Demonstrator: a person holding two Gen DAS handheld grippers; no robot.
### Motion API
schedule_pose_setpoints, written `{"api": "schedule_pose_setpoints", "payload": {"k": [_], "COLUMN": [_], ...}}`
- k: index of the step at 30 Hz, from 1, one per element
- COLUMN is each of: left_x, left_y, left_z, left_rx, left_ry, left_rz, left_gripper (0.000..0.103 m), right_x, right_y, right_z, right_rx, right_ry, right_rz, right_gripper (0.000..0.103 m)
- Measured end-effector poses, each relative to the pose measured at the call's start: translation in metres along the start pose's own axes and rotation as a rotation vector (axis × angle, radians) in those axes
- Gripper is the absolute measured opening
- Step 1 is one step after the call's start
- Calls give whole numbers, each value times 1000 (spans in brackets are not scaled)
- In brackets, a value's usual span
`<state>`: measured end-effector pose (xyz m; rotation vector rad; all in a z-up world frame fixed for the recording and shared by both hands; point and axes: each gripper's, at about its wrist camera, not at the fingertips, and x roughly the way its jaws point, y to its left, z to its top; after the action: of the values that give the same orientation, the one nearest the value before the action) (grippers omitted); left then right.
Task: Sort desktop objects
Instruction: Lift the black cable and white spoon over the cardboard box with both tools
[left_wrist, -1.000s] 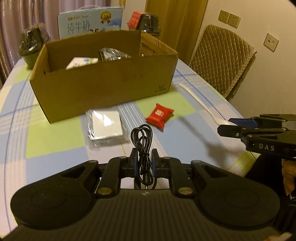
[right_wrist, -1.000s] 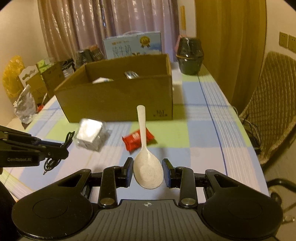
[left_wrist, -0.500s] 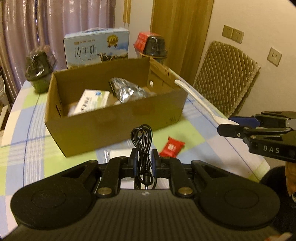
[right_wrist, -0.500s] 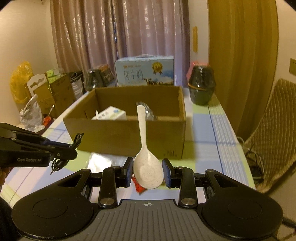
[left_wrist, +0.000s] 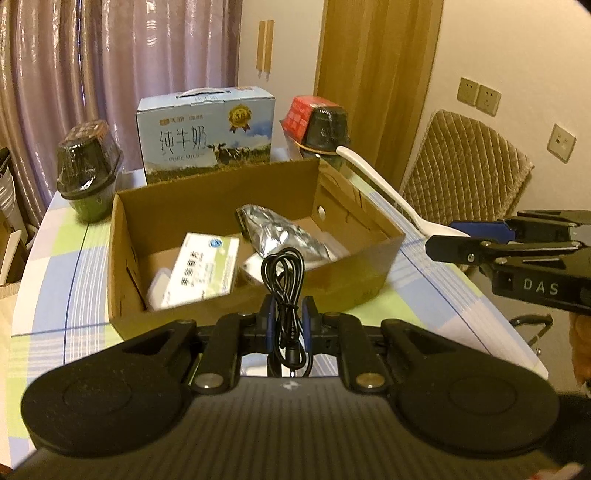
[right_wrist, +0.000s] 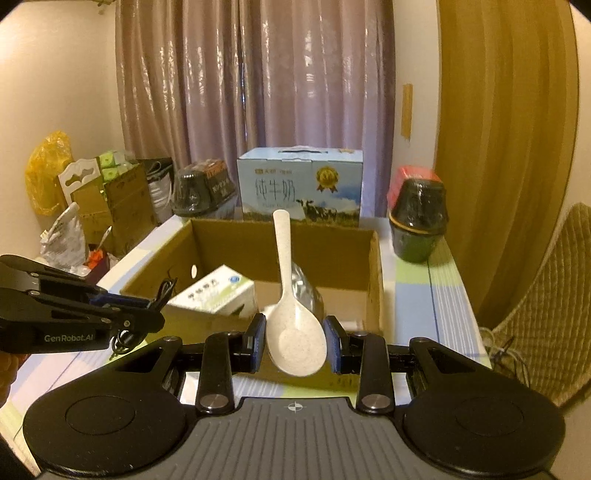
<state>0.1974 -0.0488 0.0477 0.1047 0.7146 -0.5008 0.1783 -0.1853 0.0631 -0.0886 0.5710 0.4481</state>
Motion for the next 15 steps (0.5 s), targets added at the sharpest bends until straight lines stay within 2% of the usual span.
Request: {"api": "schedule_pose_setpoints", "payload": {"k": [8,15], "left_x": [20,55], "left_y": [31,49], "left_z": [32,47], "left_rx": [-87,-144], "left_ry": [-61,-74], "left_rz": [6,-13], "left_gripper": [11,11], "right_x": [39,81], "right_y": [1,-3], "right_z": [29,44], "right_rx": [-14,-9], "right_ry": [-9,-4], "right_rz": [14,24], "right_gripper": [30,30]}}
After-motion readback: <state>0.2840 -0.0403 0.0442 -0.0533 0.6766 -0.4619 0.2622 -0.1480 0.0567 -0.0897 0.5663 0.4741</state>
